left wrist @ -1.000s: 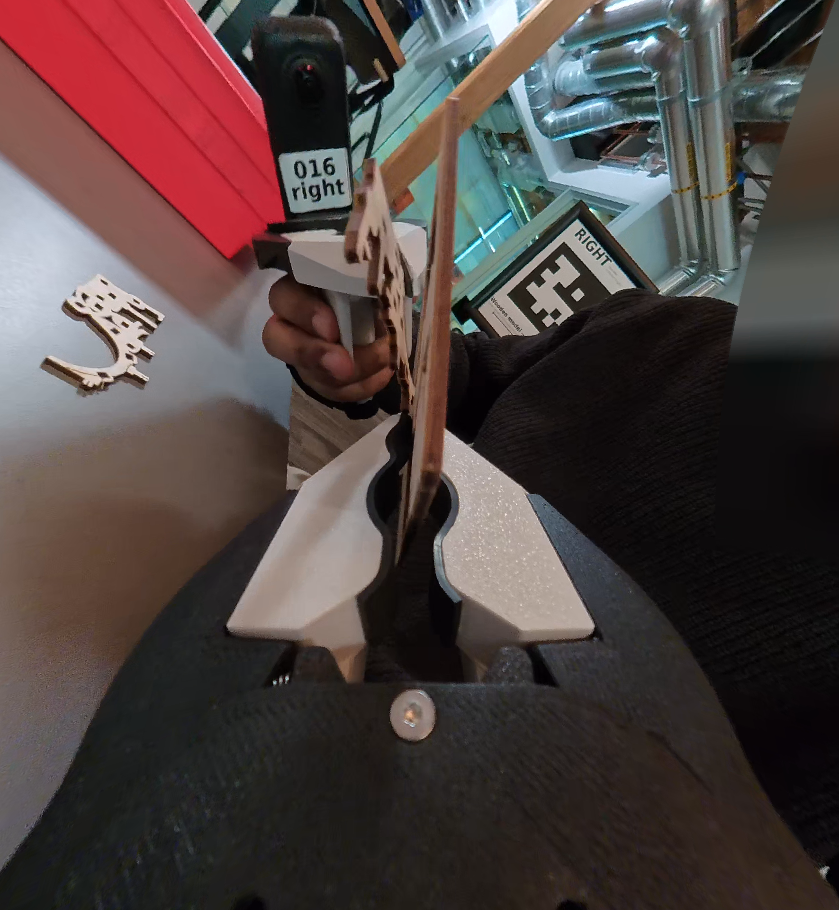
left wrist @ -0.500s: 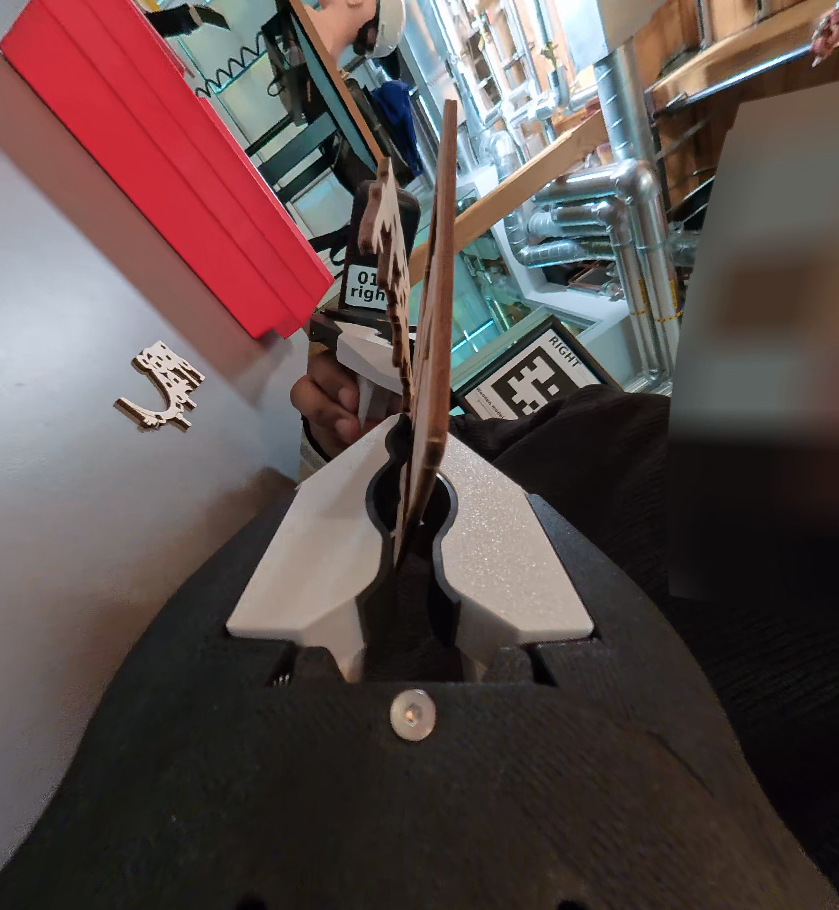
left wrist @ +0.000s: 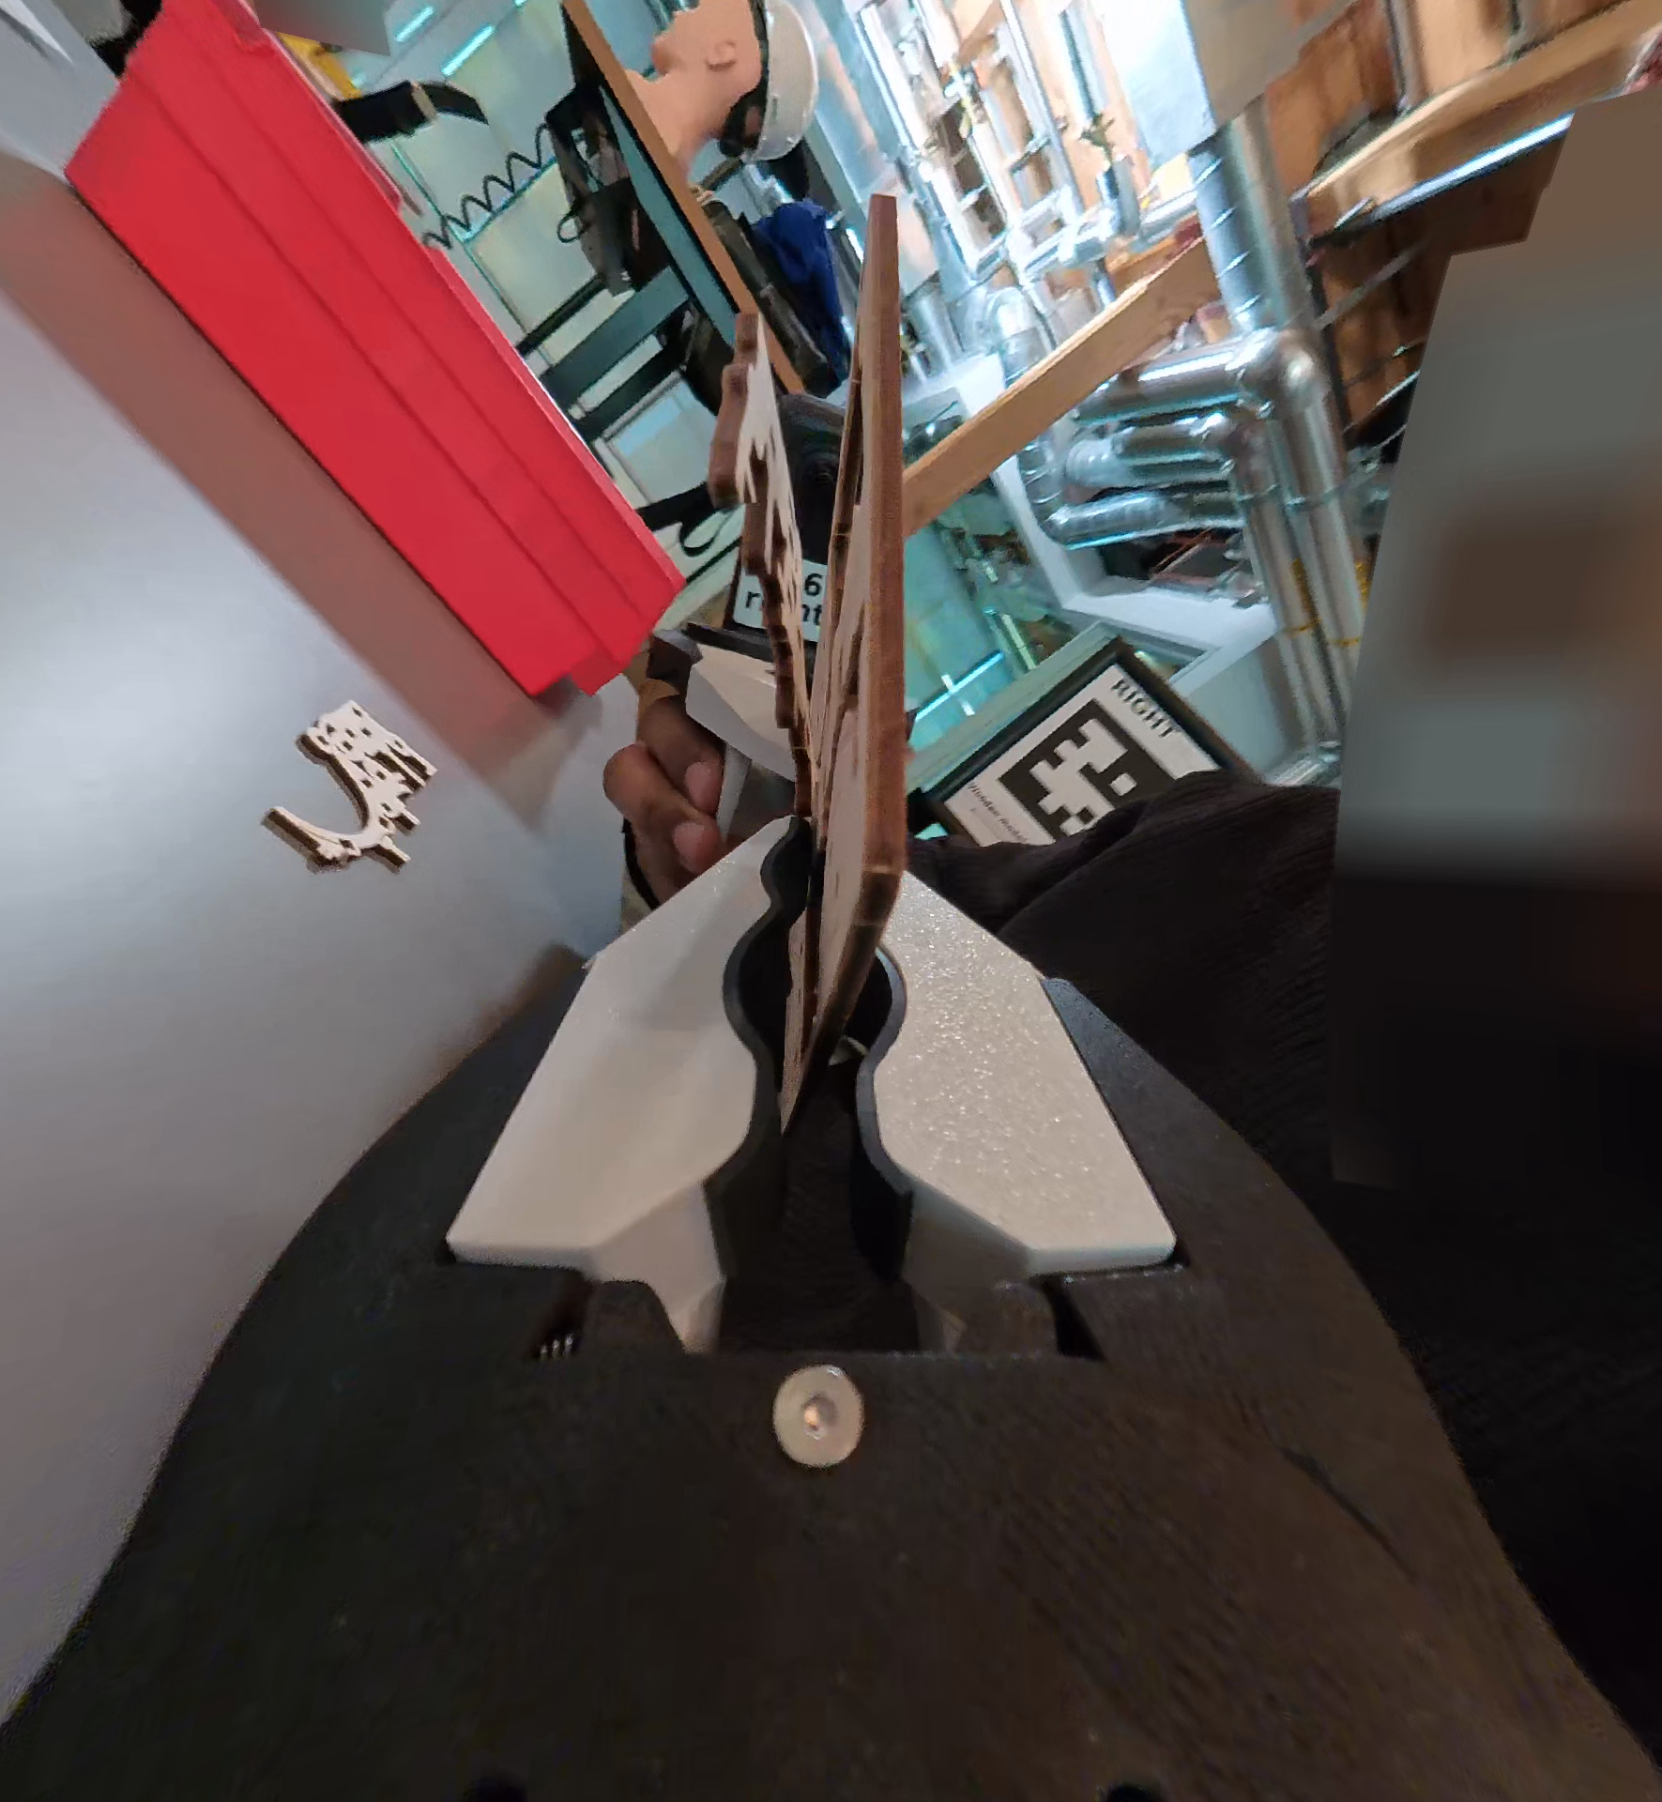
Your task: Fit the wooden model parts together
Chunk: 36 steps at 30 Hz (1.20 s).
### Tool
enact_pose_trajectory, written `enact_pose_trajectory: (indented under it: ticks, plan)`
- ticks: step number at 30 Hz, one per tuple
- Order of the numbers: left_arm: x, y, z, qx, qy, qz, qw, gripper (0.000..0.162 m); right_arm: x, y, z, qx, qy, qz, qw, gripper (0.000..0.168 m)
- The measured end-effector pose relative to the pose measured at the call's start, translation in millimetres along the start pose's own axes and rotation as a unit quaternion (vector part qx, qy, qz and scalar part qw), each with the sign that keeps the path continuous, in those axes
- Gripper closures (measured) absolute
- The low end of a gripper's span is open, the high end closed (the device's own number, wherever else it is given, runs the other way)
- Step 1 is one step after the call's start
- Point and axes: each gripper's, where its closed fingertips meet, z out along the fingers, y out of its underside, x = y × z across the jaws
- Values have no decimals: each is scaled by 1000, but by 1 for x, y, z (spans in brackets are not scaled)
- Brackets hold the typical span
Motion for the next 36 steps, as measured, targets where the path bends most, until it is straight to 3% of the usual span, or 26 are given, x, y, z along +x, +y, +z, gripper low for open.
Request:
enact_pose_trajectory:
  ticks: [1, 20, 36]
  plan:
    - [1, 0, 1, -2, -7, 16, 1000, 162, 0, -1, -1, 0, 2, -5, 1000, 167]
    - [-6, -8, 2, 3, -107, 134, 985, 162, 13, -11, -6, 54, 46, 52, 996, 161]
    - [-10, -7, 5, -1, -136, 152, 979, 162, 17, -10, -8, 64, 43, 76, 994, 160]
